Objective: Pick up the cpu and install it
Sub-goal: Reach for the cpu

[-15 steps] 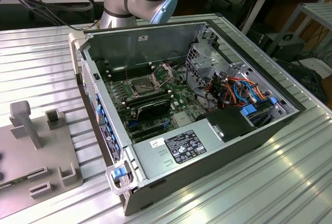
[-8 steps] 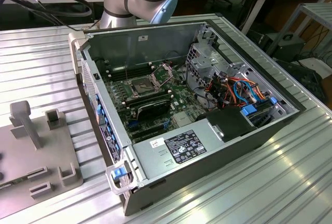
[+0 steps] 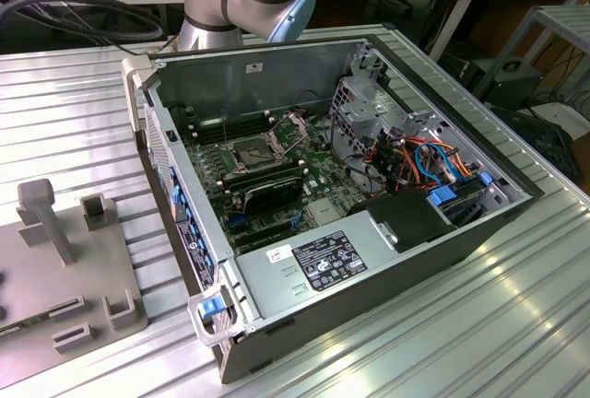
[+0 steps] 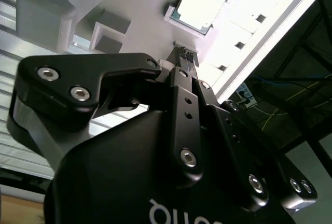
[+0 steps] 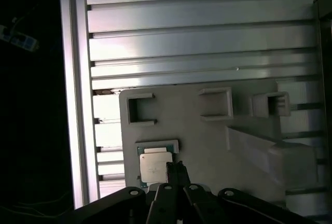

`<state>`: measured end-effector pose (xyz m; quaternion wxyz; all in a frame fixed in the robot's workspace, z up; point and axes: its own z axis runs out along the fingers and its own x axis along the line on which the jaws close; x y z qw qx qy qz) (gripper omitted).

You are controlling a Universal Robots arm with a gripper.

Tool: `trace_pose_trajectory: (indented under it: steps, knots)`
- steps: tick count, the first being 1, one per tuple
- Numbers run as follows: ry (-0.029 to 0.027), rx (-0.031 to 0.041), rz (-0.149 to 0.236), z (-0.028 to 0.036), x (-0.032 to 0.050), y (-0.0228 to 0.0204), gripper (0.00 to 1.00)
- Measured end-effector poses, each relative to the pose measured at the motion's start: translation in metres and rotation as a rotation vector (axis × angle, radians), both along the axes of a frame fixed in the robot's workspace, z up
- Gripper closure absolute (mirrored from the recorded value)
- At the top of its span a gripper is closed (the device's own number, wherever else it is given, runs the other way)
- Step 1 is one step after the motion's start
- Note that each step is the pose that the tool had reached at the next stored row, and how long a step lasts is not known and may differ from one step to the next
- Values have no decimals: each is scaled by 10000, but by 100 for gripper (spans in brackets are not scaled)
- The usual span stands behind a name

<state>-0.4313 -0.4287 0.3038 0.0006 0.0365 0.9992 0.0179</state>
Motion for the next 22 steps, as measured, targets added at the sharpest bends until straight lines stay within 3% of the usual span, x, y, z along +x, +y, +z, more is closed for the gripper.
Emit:
trace_pose_trajectory:
  steps: [22]
  knots:
    - [-4,3,0,-37,-7,-7,89]
